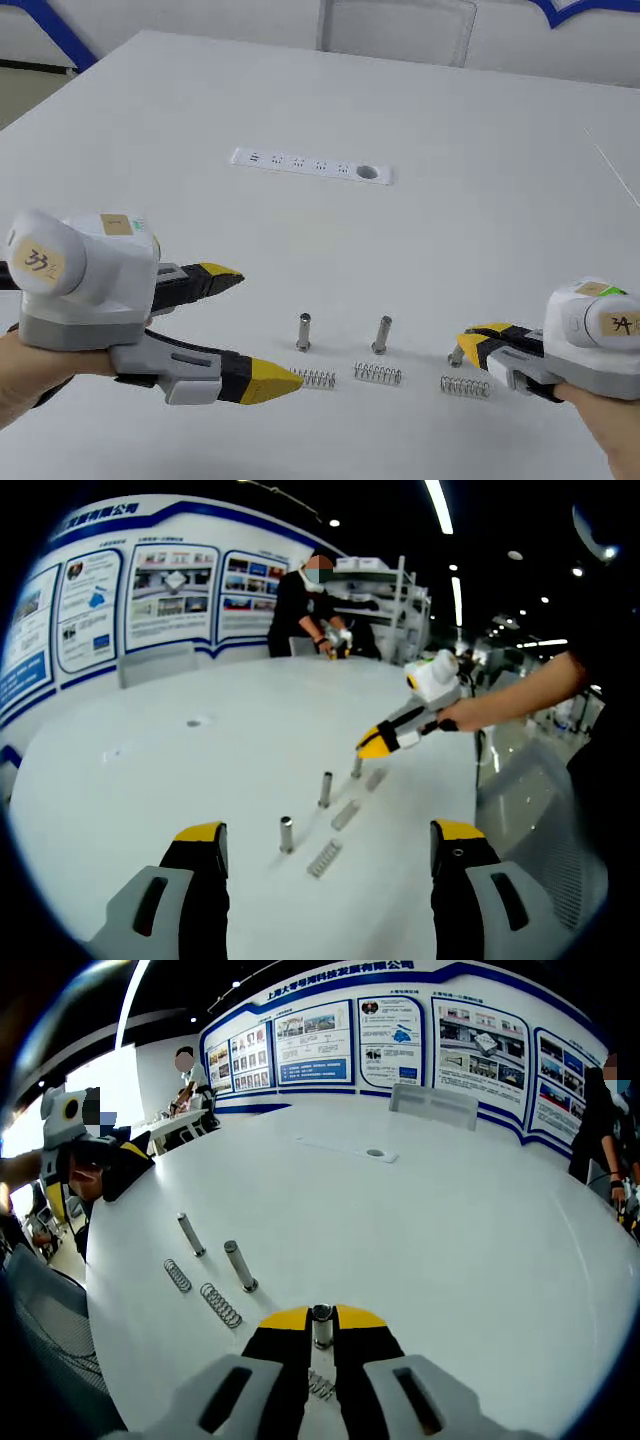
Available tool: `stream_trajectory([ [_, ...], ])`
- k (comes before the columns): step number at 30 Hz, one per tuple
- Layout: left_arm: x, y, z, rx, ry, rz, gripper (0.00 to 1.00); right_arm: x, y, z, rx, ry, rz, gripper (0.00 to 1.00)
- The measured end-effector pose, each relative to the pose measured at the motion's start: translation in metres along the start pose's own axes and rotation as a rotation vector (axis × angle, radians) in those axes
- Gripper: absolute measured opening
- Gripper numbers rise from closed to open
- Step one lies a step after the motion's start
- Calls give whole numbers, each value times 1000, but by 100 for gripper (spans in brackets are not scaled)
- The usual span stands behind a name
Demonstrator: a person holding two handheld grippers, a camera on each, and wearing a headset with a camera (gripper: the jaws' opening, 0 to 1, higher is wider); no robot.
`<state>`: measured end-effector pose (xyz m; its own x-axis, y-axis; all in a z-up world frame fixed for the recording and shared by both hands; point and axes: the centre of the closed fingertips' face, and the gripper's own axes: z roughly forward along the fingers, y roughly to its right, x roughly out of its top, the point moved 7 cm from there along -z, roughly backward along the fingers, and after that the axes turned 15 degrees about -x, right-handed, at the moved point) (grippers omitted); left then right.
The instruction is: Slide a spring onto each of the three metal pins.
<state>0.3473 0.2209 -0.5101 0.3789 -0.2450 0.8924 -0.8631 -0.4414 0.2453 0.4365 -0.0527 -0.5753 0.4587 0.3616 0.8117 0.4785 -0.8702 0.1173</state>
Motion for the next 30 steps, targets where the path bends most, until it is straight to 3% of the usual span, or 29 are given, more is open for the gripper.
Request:
stream_trajectory([
  [11,-2,1,-3,1,-1,-1,85,1,0,0,12,-7,-6,9],
  [17,-4,2,-1,-4,-4,-4,85,5,-1,-1,29,-14,13,16],
  [23,-4,3,1,-11,-18,2,85,8,-1,-6,28,1,25,18],
  [26,-4,3,0,-10,-14,0,85,11,0,-11,39,19,77,19],
  [30,-5,2,0,-8,-21,-1,85,16,5,-20,41,33,63,21],
])
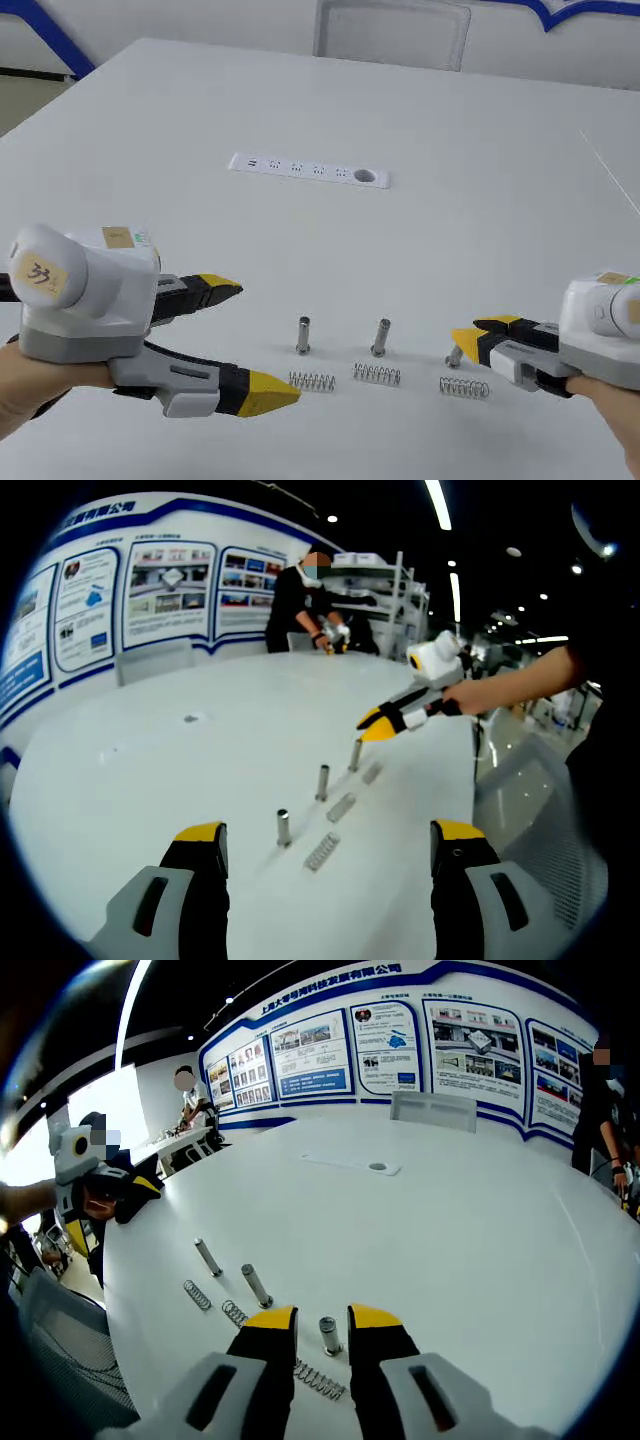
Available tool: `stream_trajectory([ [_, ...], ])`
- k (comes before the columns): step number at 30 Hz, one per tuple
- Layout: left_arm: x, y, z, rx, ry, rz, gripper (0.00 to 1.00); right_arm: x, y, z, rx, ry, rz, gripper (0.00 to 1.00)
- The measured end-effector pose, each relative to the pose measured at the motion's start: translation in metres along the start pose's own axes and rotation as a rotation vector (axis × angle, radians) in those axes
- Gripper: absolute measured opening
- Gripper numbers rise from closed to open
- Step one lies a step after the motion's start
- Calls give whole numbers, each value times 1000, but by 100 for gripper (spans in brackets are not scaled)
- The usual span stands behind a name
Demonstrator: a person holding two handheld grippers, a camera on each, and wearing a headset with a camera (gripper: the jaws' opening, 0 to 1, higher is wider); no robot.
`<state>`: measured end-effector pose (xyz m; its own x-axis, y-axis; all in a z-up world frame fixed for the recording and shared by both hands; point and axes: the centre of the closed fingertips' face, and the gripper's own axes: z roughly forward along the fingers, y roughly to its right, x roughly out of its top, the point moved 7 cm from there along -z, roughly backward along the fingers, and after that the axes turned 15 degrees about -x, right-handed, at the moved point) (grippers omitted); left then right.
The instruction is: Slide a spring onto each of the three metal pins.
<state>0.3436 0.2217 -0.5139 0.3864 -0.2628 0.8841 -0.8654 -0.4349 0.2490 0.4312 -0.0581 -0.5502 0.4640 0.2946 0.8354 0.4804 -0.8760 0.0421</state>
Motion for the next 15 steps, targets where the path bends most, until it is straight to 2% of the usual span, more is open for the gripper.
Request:
stream_trajectory([
  [7,-2,0,2,-3,-13,-4,84,7,15,-16,-11,39,-4,22],
  [15,-1,-1,9,-14,-8,-8,85,-9,30,-27,-15,4,-59,22],
])
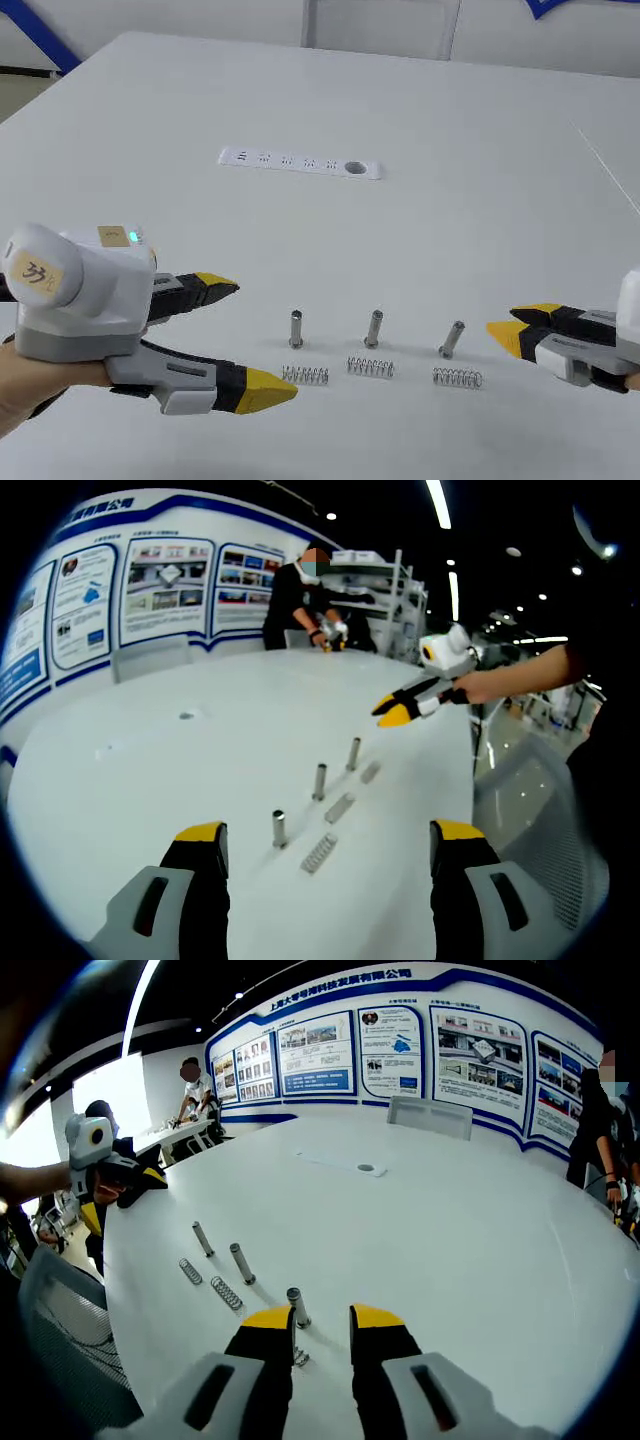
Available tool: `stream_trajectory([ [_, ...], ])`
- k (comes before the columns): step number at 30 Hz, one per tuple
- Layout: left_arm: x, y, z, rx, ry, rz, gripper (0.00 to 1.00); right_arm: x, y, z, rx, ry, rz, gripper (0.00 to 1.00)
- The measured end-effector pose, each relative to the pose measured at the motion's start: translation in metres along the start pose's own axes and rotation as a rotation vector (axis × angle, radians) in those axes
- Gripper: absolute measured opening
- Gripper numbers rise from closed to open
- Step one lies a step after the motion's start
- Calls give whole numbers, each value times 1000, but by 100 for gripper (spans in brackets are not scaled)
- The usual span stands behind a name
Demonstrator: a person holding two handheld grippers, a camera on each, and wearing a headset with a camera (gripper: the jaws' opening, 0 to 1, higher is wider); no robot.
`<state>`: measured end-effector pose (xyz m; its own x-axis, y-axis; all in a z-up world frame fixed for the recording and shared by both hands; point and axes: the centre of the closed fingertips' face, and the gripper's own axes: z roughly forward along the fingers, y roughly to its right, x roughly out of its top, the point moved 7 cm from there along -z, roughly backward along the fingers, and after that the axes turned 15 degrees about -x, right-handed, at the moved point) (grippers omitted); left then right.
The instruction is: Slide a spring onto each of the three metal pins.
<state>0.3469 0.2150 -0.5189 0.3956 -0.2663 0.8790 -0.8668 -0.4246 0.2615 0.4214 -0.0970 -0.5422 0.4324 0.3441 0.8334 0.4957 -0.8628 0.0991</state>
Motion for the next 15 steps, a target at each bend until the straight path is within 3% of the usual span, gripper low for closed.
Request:
stream_trajectory([
  [8,-4,-3,2,0,-12,-9,84,-17,-1,-2,31,-38,-28,24],
  [15,-7,-4,3,2,-14,-21,84,-28,-11,1,146,-61,-143,29],
])
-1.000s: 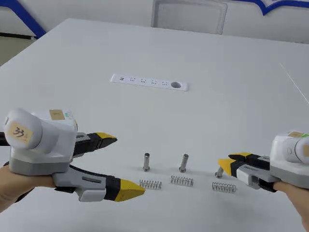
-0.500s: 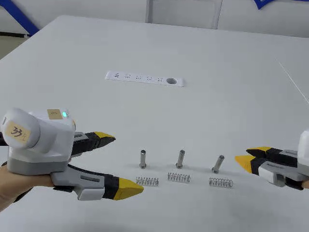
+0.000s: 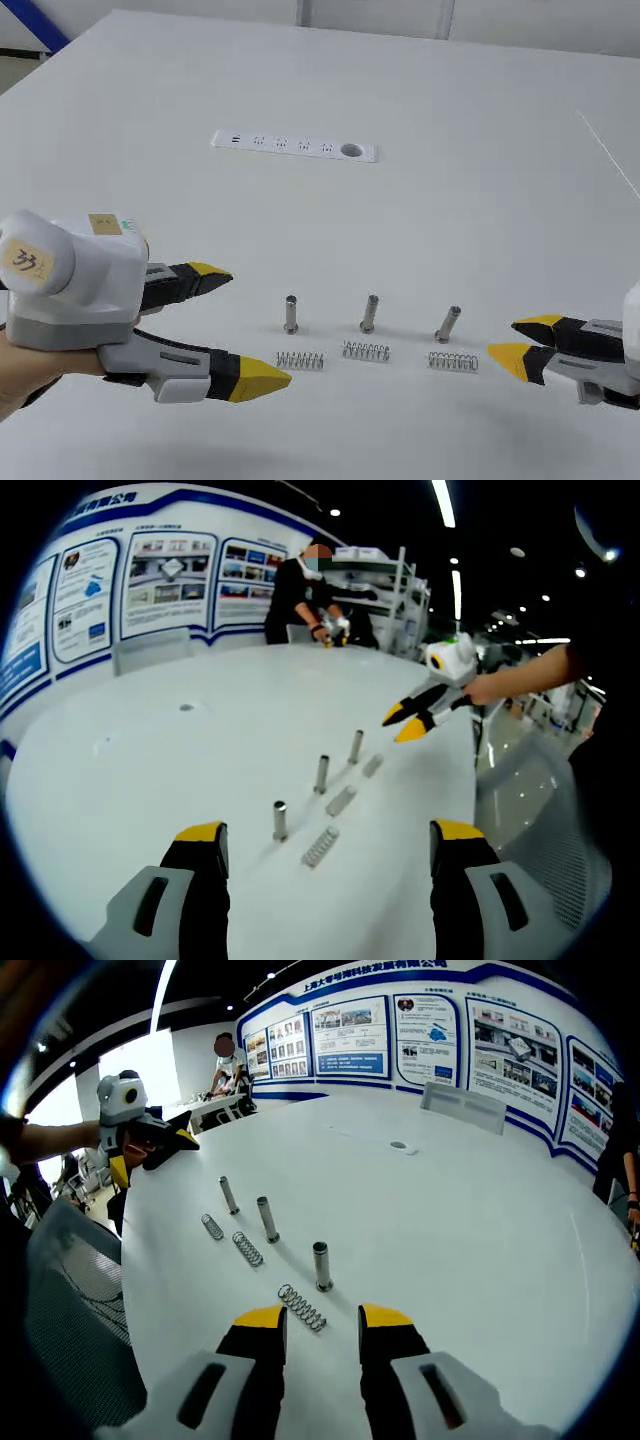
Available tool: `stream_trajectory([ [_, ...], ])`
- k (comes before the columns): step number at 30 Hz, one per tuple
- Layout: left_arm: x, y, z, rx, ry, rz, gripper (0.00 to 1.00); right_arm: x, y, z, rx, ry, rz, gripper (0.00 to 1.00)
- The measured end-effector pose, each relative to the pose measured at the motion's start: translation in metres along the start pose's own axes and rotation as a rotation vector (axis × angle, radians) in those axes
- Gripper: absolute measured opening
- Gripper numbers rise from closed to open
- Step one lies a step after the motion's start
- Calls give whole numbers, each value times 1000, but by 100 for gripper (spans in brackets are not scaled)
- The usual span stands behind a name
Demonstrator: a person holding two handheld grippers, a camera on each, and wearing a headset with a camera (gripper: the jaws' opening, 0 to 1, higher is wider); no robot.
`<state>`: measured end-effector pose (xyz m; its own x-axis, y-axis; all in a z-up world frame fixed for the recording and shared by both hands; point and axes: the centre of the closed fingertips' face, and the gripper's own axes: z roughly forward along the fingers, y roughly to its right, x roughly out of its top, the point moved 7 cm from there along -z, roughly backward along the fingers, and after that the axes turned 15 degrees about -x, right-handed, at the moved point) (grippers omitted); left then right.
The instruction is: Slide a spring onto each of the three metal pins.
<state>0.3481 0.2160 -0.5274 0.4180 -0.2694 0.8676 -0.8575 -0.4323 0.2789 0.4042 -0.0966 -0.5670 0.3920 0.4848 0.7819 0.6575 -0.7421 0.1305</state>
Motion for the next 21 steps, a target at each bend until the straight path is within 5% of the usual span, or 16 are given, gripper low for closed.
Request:
stream_trajectory([
  [4,-5,-1,1,0,-16,-7,84,-8,-8,9,64,-27,-110,30],
  [7,-7,-1,1,0,-22,-13,84,-10,-13,17,89,-39,-126,30],
  [21,-9,-2,-1,7,-44,-27,84,-18,-11,46,214,-116,-357,28],
])
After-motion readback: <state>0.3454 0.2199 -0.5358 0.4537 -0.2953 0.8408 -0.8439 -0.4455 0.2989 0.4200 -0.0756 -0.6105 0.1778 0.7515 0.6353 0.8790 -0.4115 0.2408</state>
